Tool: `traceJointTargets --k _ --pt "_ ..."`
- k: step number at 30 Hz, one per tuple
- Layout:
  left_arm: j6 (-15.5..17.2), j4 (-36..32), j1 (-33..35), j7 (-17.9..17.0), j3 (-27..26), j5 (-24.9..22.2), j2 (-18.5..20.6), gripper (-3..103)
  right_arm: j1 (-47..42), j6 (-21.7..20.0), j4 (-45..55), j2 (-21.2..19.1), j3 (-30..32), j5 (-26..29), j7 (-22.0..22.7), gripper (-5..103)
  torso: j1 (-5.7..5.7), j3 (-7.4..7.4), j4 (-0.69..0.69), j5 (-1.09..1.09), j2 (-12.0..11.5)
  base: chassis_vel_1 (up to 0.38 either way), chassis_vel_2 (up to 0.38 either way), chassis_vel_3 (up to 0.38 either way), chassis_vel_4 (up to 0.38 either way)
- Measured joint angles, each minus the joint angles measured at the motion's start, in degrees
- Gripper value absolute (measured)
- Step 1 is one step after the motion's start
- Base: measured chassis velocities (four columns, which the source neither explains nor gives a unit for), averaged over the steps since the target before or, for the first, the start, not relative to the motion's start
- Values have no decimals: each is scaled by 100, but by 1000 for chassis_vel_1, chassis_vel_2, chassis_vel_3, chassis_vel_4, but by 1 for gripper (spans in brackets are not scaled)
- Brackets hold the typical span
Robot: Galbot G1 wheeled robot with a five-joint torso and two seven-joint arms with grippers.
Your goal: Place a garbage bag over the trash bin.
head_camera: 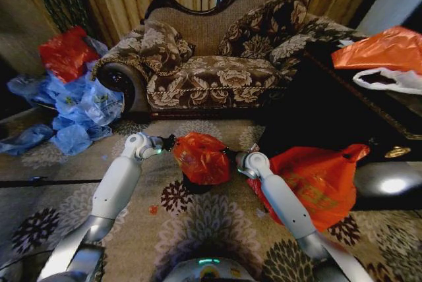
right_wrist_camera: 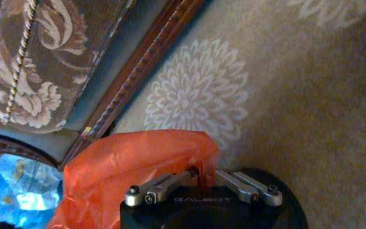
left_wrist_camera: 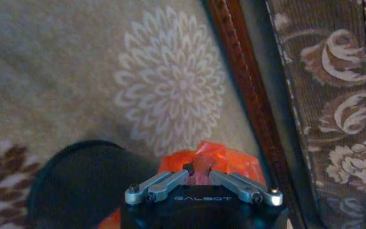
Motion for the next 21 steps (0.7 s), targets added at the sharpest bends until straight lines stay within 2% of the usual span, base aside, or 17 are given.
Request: traceJointTargets --k 2,6,11,16,21 --pt "21 -361 350 -88 -144 -203 306 0 -286 -13 462 -113 58 246 142 0 -2 -1 -1 1 0 0 0 0 0" --pt "65 -754 811 -187 -230 -376 585 0 -602 -27 832 -123 61 361 245 0 -2 -2 2 -1 0 0 0 0 0" --pt "109 -1229 1261 -313 -347 -520 762 0 -870 -29 1031 -59 45 360 317 0 -2 -2 1 0 0 0 0 0 0" --pt "158 -1268 1412 -309 -360 -504 804 0 -933 -29 974 -31 -8 214 260 0 -2 -2 1 -1 0 0 0 0 0" --pt "217 -875 1218 -99 -208 -260 661 0 -785 -28 573 82 -13 -133 36 0 -1 -1 1 1 0 0 0 0 0"
